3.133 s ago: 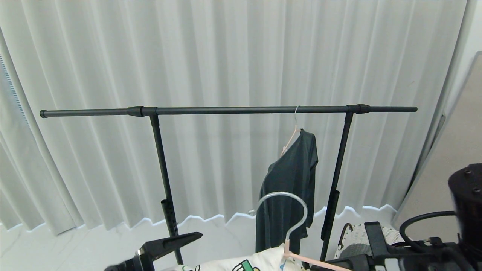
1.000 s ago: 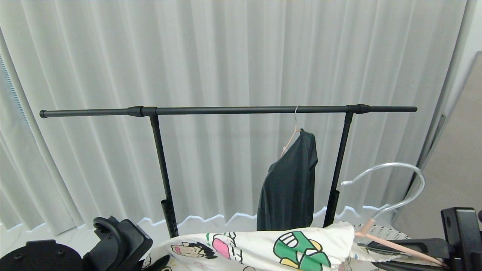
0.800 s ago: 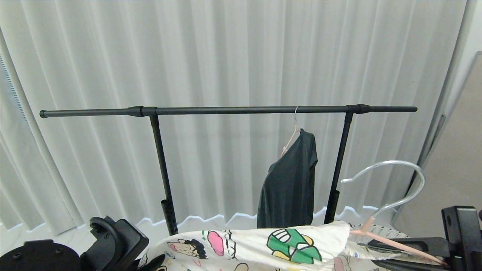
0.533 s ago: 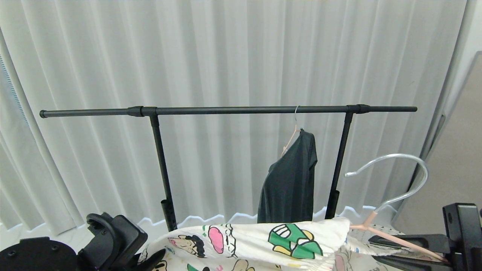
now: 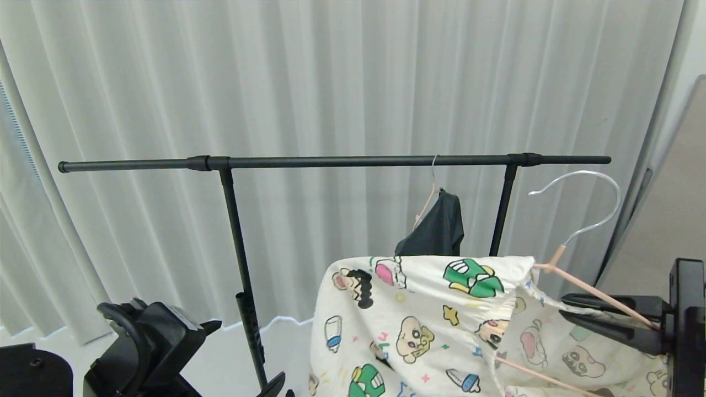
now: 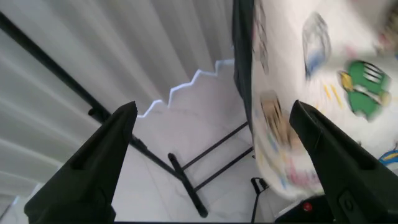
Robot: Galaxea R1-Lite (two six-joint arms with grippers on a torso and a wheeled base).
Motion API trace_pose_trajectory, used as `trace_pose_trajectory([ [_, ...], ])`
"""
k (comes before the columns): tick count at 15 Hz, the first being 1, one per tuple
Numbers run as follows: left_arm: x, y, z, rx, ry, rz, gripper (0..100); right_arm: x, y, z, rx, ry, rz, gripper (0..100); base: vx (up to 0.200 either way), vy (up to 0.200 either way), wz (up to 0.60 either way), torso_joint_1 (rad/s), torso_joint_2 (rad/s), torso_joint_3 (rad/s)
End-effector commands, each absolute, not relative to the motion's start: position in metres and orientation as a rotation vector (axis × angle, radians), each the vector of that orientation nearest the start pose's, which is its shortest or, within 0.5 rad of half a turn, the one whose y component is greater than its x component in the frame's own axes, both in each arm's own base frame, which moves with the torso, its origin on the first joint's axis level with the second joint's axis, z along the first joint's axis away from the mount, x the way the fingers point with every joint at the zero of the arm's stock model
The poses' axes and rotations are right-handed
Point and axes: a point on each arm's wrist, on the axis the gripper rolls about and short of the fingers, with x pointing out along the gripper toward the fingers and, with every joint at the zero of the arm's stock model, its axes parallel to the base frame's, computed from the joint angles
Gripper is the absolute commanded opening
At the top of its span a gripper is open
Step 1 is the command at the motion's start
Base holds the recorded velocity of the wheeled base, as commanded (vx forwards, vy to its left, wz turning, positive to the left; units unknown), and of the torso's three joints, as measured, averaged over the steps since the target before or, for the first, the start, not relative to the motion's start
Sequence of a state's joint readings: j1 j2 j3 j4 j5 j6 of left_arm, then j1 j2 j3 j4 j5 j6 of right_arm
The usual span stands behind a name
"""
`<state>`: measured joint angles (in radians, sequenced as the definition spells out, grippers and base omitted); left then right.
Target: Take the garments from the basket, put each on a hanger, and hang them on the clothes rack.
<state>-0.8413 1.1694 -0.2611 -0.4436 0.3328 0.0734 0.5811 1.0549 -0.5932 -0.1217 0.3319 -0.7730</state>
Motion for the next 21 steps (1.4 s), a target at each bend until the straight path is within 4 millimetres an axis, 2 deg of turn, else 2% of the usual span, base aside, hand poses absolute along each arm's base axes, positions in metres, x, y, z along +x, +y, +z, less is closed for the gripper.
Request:
trace_pose_trajectory([
  [1,0.098,-0.101,0.142,0.327,0.363,-0.523,100,0.118,0.069,0.215,-0.749,0.041,0.898,0,0.0,0.0,0.0,0.0,0.0,0.0],
  [7,0.1,-0.102,0.141,0.333,0.369,-0.515,100,0.11,0.025,0.208,-0.728,0.244,0.621,0,0.0,0.0,0.0,0.0,0.0,0.0],
  [12,0.11,-0.099,0.137,0.371,0.395,-0.457,100,0.1,0.005,0.205,-0.705,0.343,0.469,0,0.0,0.0,0.0,0.0,0.0,0.0],
  [15,0.118,-0.094,0.136,0.477,0.393,-0.379,100,0.111,0.002,0.204,-0.703,0.384,0.429,0,0.0,0.0,0.0,0.0,0.0,0.0],
  [21,0.118,-0.094,0.14,0.476,0.374,-0.371,100,0.164,-0.001,0.212,-0.751,0.408,0.353,0,0.0,0.0,0.0,0.0,0.0,0.0],
])
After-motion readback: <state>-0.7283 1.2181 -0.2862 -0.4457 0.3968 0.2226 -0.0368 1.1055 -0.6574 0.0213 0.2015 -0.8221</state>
